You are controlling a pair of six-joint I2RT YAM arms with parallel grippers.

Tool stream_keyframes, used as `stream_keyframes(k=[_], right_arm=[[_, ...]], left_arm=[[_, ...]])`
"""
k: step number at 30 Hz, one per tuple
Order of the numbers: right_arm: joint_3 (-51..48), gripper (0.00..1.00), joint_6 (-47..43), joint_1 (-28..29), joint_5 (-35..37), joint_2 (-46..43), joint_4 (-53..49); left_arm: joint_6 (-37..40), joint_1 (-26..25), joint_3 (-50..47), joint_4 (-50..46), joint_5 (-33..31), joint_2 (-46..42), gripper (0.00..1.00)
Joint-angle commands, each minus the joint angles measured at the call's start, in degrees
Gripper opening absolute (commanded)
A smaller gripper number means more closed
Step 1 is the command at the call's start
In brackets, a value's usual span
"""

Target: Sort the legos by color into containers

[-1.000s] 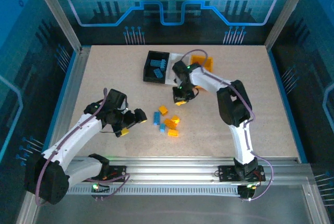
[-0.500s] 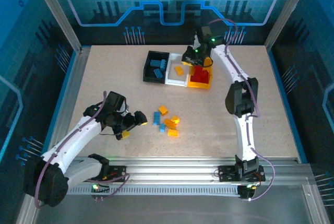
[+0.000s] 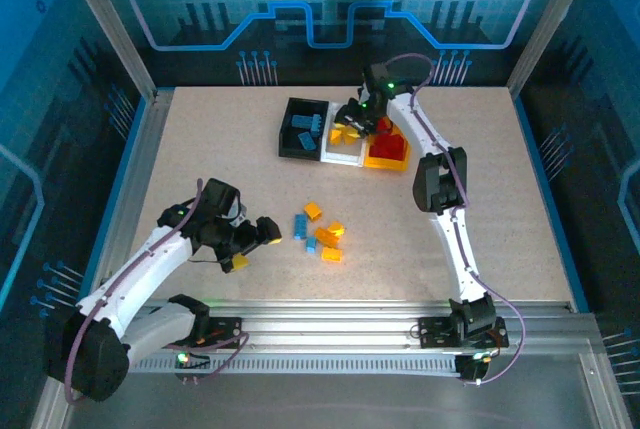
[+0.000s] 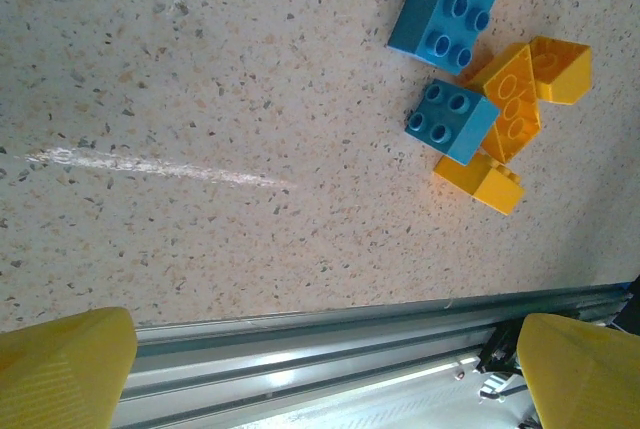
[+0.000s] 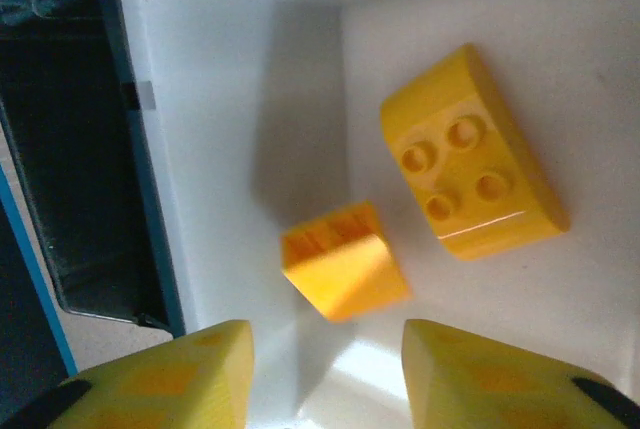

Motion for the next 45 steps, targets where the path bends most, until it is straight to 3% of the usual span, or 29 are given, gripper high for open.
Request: stream_keyframes(k=[1,9,13,18,24,31,45], right_arm=[[-0.2,0.49,0.3,0.3,-0.2,-1.3,-1.7],[-8.5,0.51,-6.3,3.6,2.5,-11.4,-4.2],[-17.8,0.53,-13.6,7.8,6.6,-19.2,-6.8],[-28.1,0.57,-21.2,12.7,6.8,-24.3,-8.0],[-31.1,0.60,-28.3,19.8,9.0,-23.1,-9.8],[-29.1,0.61,-29.5,25.5,11.1,-18.5,-10.6],[-24.1,0.59,-28.4,26.4,19.7,-12.3,-14.3]], left_arm=[[1.3,0.3,0.4,-1.1,1.2,1.9,0.99],[3.1,0.3,5.5,1.1,-0.9,8.0,0.99],[1.9,0.4,6.8,4.1,-1.2,9.8,0.99],[-0.1,0.5,7.1,6.5,-1.7,10.6,0.99],[-1.4,0.9,7.3,6.8,-3.2,7.8,0.99],[-0.5,1.8,5.8,3.4,-4.0,4.3,0.99],[-0.2,3.8,2.8,2.2,-2.8,1.3,0.99]])
